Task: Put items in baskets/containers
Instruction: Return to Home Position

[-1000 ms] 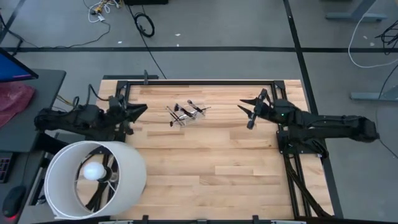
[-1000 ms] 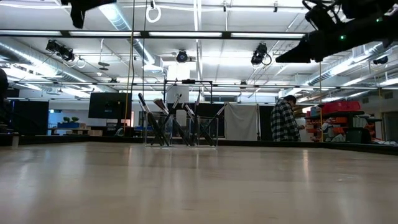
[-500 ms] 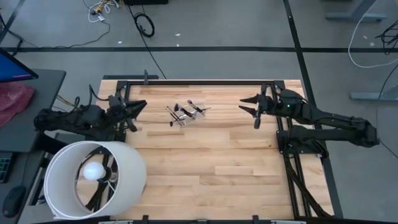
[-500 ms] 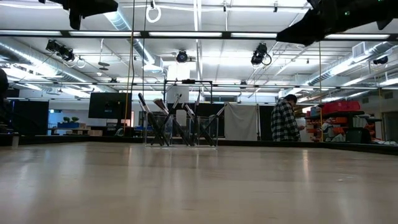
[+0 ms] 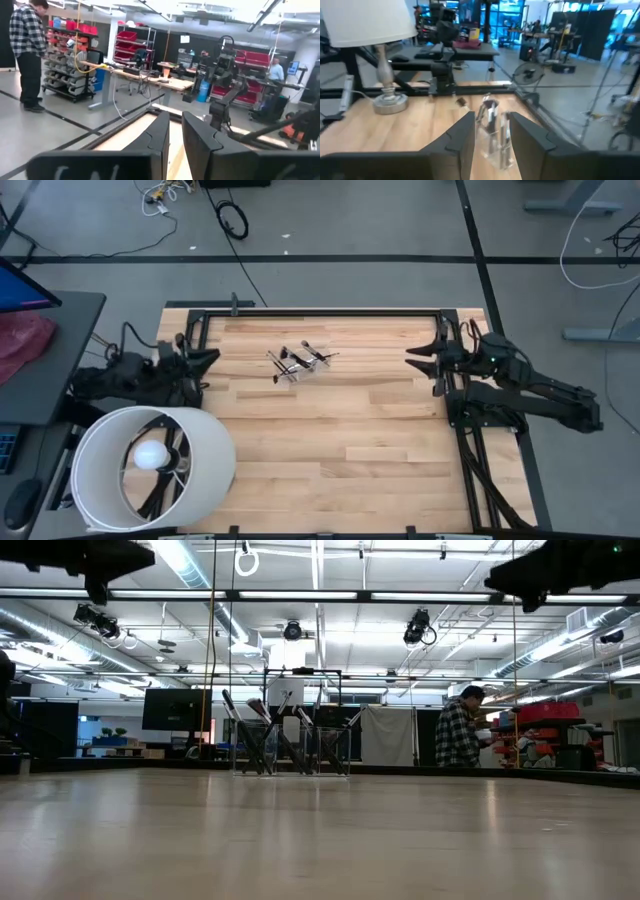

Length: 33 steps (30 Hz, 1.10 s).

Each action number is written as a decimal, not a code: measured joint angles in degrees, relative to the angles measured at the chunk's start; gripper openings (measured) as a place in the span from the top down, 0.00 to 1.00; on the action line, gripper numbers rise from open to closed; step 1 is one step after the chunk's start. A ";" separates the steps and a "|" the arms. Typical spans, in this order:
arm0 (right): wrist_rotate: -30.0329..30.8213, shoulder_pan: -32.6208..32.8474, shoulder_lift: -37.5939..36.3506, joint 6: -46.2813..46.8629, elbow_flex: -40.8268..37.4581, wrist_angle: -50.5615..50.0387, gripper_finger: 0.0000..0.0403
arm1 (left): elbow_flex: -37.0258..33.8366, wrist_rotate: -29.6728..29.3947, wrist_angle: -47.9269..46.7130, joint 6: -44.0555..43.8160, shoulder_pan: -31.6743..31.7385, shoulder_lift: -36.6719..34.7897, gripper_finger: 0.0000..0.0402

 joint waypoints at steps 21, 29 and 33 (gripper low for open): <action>-1.60 0.00 -13.95 10.64 -25.90 18.85 0.69 | -23.26 3.10 27.86 2.72 0.00 -0.04 0.87; -0.23 0.02 -13.86 7.77 -25.77 18.86 0.69 | -23.26 2.60 26.17 2.74 0.00 -0.07 0.87; -0.20 0.02 -13.86 7.44 -25.77 19.12 0.69 | -23.26 2.57 25.29 2.71 0.00 -0.05 0.87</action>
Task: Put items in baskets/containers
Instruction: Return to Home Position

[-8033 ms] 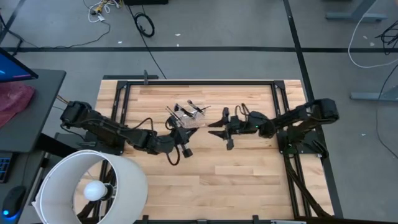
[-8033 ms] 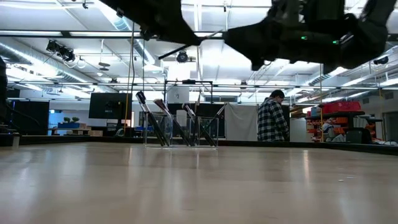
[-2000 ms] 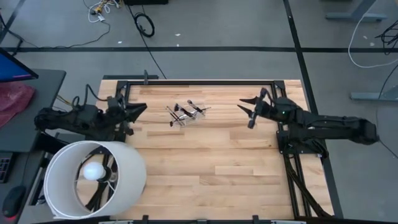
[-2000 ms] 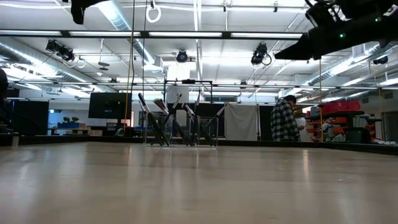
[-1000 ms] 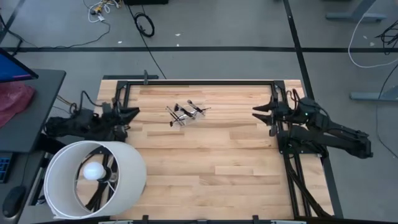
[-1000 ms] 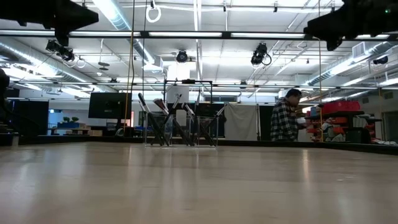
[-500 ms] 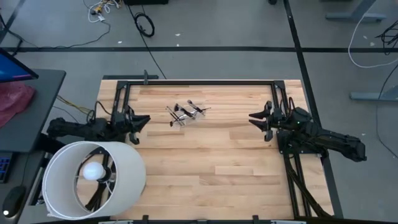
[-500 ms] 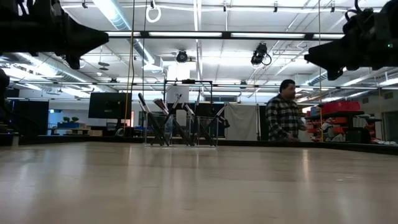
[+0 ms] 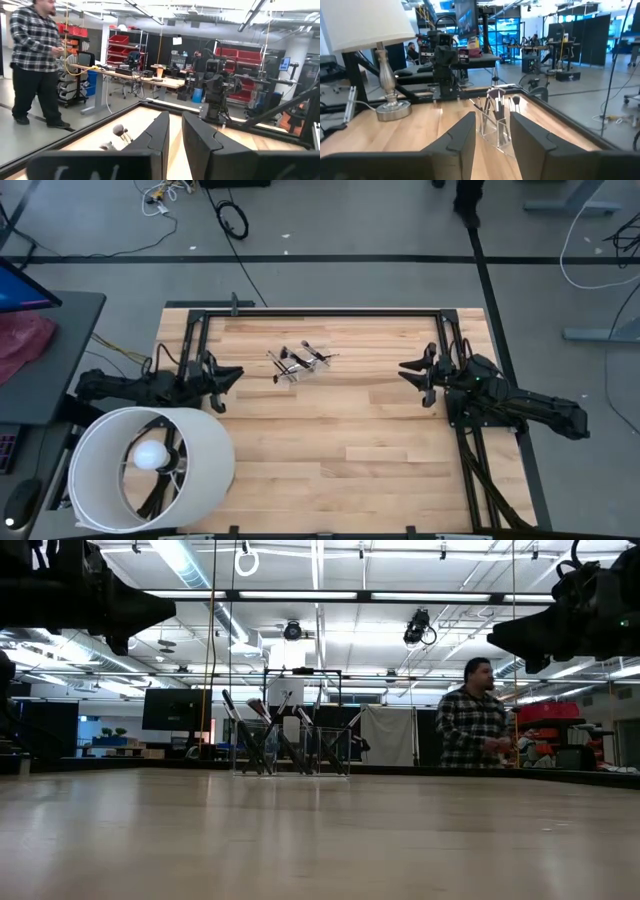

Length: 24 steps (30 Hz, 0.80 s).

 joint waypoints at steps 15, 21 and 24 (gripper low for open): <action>-0.01 0.02 0.00 4.03 0.00 -0.11 0.69 | 0.00 -0.01 0.28 0.02 0.00 0.00 0.87; 0.01 0.02 0.00 4.03 0.00 -0.13 0.69 | -0.02 -0.01 0.28 0.00 0.00 0.00 0.87; -0.01 0.02 0.00 4.02 0.00 -0.13 0.69 | -0.02 0.00 0.28 0.03 0.00 0.00 0.87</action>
